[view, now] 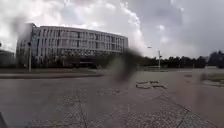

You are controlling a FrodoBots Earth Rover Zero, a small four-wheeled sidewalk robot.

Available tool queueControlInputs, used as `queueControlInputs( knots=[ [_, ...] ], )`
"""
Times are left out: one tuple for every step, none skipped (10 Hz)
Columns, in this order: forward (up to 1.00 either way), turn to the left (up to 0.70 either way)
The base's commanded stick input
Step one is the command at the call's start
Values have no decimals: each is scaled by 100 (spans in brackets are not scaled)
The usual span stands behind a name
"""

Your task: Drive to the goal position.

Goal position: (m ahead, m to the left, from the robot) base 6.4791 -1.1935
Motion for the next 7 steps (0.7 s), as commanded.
queueControlInputs(
  knots=[
    [70, 0],
    [70, 0],
    [70, -2],
    [70, -3],
    [70, -3],
    [70, -3],
    [70, -3]
  ],
)
